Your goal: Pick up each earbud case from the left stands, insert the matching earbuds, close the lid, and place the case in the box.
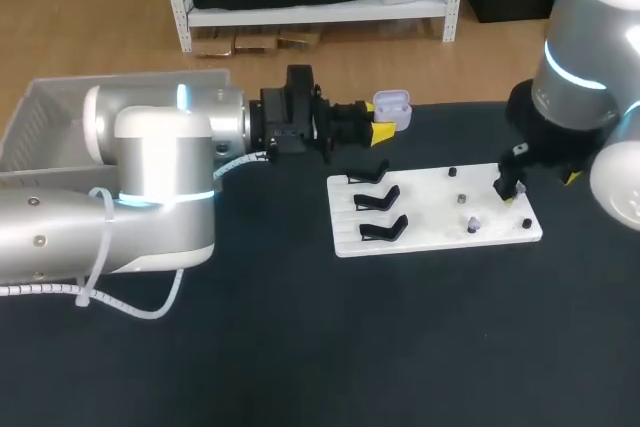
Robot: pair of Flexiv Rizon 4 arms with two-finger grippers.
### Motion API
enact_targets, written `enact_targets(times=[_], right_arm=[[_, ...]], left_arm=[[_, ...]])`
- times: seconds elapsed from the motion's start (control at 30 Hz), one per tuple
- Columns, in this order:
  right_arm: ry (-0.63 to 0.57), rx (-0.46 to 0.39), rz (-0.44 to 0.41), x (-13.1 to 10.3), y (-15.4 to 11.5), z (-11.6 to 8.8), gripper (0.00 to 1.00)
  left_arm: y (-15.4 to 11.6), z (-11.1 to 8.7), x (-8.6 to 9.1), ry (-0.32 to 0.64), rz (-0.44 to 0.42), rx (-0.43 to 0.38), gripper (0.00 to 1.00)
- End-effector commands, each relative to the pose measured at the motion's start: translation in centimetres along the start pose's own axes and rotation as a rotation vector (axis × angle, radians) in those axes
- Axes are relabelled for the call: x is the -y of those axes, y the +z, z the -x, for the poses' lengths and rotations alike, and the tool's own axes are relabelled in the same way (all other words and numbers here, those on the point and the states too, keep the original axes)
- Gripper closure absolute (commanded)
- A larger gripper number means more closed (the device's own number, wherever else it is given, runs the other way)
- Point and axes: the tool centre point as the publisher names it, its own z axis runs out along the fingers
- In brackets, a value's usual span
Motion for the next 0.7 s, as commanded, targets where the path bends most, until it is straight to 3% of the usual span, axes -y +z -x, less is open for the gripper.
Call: enact_targets(times=[0.03, 0.3, 0.5, 0.6, 0.7], right_arm=[[-0.004, 0.001, -0.018, -0.3, 1.1, 0.3, 0.00], [-0.019, -0.017, -0.040, -0.2, 2.3, 1.5, 0.02], [0.010, -0.027, -0.037, -0.1, 2.8, 2.1, 0.21], [0.013, -0.031, -0.041, -0.2, 2.9, 2.3, 0.42], [0.014, -0.035, -0.043, -0.2, 3.0, 2.3, 0.50]], left_arm=[[0.0, -0.2, 0.1, 0.004, 0.005, 0.008, 1.00], [0.0, -0.2, 0.1, 0.004, 0.005, 0.008, 1.00], [0.0, -0.2, 0.1, 0.004, 0.005, 0.008, 1.00], [0.0, -0.2, 0.1, 0.004, 0.005, 0.008, 1.00], [0.0, -0.2, 0.1, 0.004, 0.005, 0.008, 1.00]])
